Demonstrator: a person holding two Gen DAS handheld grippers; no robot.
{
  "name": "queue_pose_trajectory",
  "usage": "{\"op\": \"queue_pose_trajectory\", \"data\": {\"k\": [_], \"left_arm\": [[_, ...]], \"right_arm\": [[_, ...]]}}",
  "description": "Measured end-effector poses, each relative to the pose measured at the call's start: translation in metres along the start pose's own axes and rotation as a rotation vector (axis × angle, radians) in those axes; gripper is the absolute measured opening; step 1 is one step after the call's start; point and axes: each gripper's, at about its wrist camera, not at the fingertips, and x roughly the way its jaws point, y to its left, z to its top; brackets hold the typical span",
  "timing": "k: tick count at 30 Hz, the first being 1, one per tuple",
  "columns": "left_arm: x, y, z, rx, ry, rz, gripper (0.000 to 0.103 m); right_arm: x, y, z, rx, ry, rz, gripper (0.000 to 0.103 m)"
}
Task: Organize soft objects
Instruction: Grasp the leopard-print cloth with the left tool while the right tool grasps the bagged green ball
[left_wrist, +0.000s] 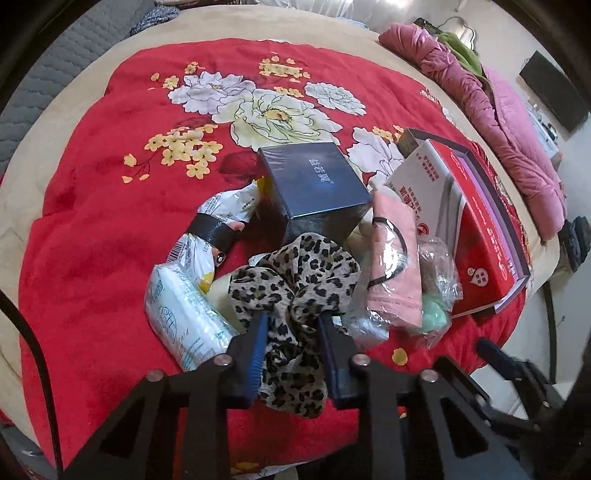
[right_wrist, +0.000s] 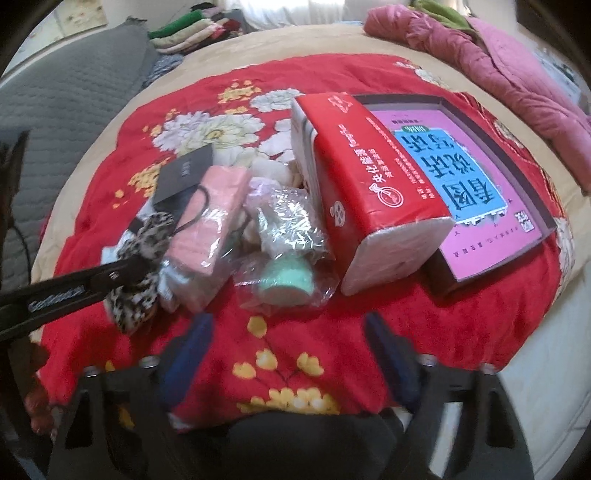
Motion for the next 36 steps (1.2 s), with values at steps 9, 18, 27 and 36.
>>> {"op": "queue_pose_trajectory", "data": {"k": [9,18,27,36], "left_arm": [[-0.01,0.013,0.003,-0.048,-0.011,-0.109,0.016],[-0.015,0.018,0.001,-0.05,-0.014,-0.123,0.012],[-0.036,0.017,0.001,-0.046,-0.068,-0.158,0.008],[-0.067,0.015,0.003,-0.043,-0.119,-0.157,0.008]], "right_arm": [[0.029,0.005,0.01,0.034,-0.003,-0.042,0.068],[0.044,0.006,0.015,0.018,-0.028,-0.038,0.045],[0.009,-0.003,0.002,0.021,-0.024,0.069,0.043],[-0.023,-0.002,0.002,0.004,-0.065,0.107,0.043]]}}
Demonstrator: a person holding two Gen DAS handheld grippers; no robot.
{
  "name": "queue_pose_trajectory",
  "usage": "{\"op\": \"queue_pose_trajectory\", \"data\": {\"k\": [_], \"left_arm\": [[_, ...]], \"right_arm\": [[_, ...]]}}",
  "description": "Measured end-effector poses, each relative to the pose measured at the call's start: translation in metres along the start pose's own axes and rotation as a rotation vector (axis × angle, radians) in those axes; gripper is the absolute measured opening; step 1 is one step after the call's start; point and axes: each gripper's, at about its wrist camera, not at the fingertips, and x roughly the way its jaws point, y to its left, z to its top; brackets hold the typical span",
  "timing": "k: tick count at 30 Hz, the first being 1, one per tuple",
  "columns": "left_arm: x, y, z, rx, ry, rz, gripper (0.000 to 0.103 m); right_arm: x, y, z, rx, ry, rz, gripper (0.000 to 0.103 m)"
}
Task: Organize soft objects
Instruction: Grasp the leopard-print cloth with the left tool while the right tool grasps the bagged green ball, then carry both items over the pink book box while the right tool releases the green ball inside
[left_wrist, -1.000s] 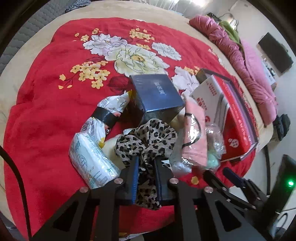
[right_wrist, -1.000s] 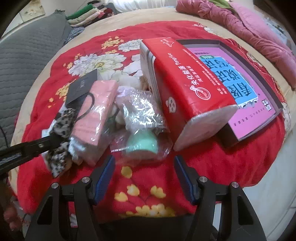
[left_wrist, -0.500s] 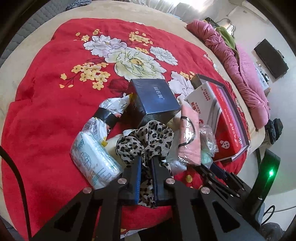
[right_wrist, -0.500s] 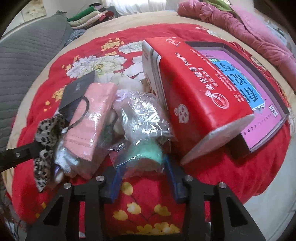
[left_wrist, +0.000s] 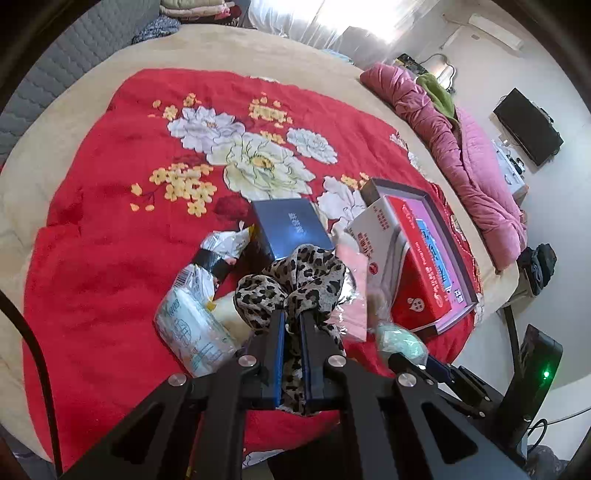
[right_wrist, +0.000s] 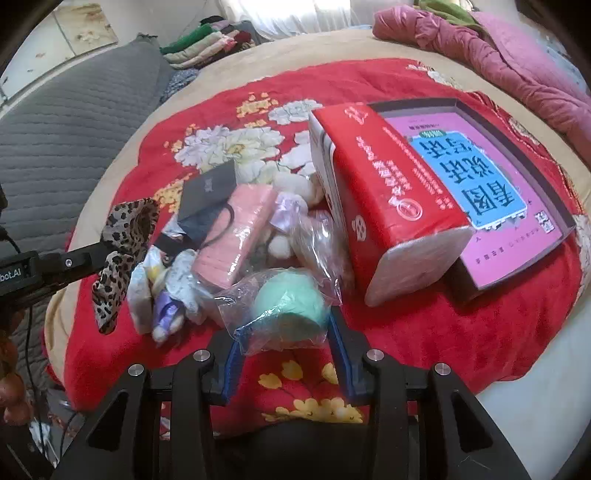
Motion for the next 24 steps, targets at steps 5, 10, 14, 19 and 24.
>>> {"op": "queue_pose_trajectory", "data": {"k": [5,10,14,19,24], "left_arm": [[-0.014,-0.011,0.003,0.018,-0.022,0.006,0.008],[-0.026,-0.027,0.005,0.052,-0.04,0.007,0.008],[-0.032,-0.04,0.008,0.077,-0.053,0.004,0.008],[-0.035,-0.063,0.012,0.112,-0.062,-0.008,0.008],[-0.027,-0.089,0.018,0.152,-0.065,-0.028,0.008]], "right_arm": [[-0.026,-0.002,0.008,0.001,-0.063,0.002,0.043],[-0.049,-0.002,0.015,-0.007,-0.126,0.0,0.043],[-0.062,-0.004,0.021,-0.021,-0.166,-0.01,0.043],[-0.076,-0.015,0.028,-0.008,-0.208,-0.024,0.043],[-0.085,-0.035,0.034,0.031,-0.237,-0.054,0.043]]}}
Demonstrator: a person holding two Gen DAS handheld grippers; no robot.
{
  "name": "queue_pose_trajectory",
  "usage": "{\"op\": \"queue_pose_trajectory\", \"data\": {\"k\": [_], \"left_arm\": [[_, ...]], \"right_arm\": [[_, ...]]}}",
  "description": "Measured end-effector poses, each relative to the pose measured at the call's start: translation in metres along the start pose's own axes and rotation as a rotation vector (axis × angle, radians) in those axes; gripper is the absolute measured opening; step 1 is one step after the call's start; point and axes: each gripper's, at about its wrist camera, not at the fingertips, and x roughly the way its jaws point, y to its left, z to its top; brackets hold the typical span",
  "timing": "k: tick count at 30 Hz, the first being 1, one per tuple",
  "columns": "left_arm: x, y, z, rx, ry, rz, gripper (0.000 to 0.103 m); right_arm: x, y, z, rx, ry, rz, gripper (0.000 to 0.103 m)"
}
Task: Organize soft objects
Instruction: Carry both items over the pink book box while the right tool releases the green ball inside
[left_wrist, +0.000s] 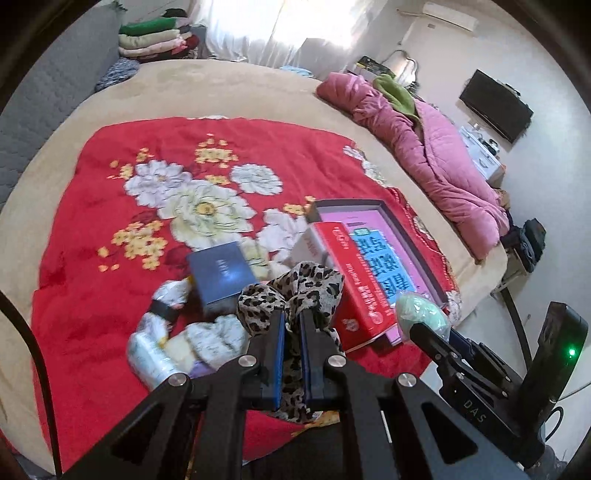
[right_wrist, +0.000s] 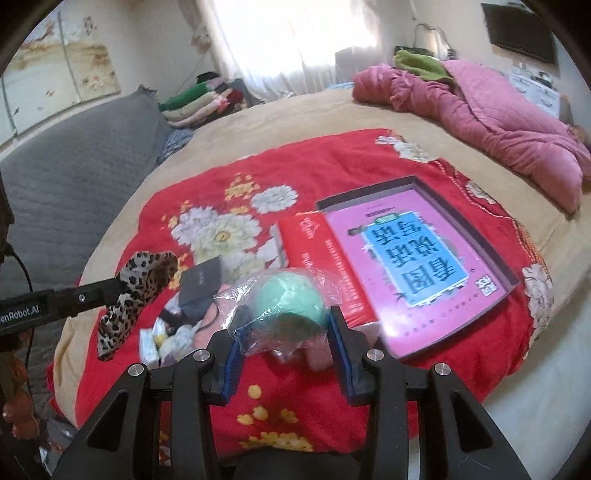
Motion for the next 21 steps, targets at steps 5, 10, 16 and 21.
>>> {"op": "queue_pose_trajectory", "data": {"k": [5,10,16,21], "left_arm": [[0.025,-0.023,0.017,0.01,0.029,-0.036,0.005],[0.045,-0.065,0.039,0.082,0.029,-0.063,0.005],[0.083,-0.115,0.055,0.144,0.059,-0.092,0.005],[0.127,-0.147,0.057,0.185,0.119,-0.088,0.005]], "right_arm": [[-0.001,-0.025,0.008,0.051,-0.01,-0.033,0.043],[-0.004,-0.054,0.016,0.094,-0.03,-0.07,0.043],[-0.002,-0.102,0.026,0.15,-0.044,-0.123,0.043],[0.017,-0.142,0.031,0.188,-0.004,-0.152,0.043]]}}
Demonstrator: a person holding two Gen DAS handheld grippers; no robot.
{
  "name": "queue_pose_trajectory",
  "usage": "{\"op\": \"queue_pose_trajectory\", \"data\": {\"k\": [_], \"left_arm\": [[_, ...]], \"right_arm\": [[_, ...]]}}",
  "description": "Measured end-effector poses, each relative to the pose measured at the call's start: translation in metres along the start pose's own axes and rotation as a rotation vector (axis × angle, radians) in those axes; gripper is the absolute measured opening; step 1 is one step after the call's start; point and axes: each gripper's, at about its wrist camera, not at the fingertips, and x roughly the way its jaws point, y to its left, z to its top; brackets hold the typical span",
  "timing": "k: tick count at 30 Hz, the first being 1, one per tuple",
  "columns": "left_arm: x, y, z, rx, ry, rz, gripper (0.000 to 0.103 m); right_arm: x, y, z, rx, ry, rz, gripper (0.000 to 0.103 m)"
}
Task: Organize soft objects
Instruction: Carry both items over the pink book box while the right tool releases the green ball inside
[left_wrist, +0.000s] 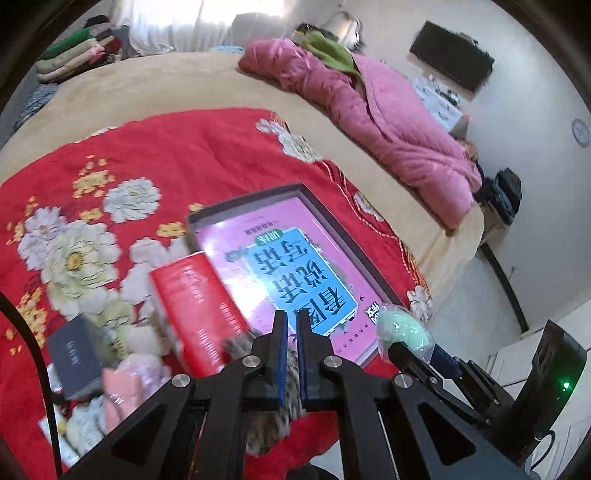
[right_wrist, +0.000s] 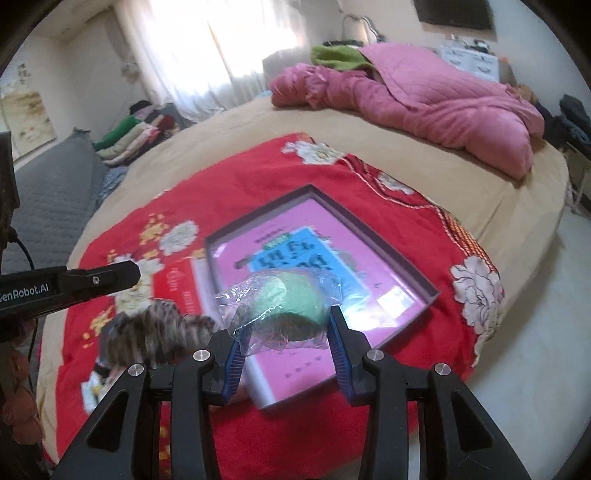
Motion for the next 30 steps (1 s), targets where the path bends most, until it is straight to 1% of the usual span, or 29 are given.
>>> {"op": "queue_pose_trajectory", "data": {"k": [5,10,14,16,18,22,24,26,30], "left_arm": [[0.032,-0.008,0.002,0.01,0.05,0.014,0.005],[0.051,-0.007,-0.009,0.007,0.098,0.012,0.005],[0.06,-0.012,-0.014,0.03,0.116,0.01,0.005],[0.065,-0.014,-0.018,0.039,0.14,0.028,0.005],[0.067,-0.012,-0.021,0.035,0.158,0.046,0.005],[0.061,-0.014,-0.028,0.054,0.148,0.064,0.005],[0.068,-0.018,-0.03,0.055,0.166,0.063,0.005],[0.078,-0.024,-0.033,0.068,0.173,0.082,0.005],[0.1,-0.036,-0.038,0.082,0.202,0.081,0.005]], "right_arm": [[0.028,-0.023,-0.002,0.027,0.051,-0.003,0.043],[0.049,-0.039,-0.007,0.067,0.09,-0.001,0.043],[0.061,-0.043,-0.007,0.047,0.103,-0.009,0.043],[0.069,-0.045,-0.006,0.039,0.122,0.001,0.043],[0.073,-0.046,-0.005,0.024,0.136,-0.004,0.043],[0.076,-0.051,-0.006,0.027,0.141,0.001,0.043],[0.078,-0.054,-0.006,0.028,0.143,0.0,0.043],[0.08,-0.056,-0.005,0.03,0.148,0.009,0.043],[0.084,-0.061,-0.004,0.009,0.157,0.01,0.043]]}}
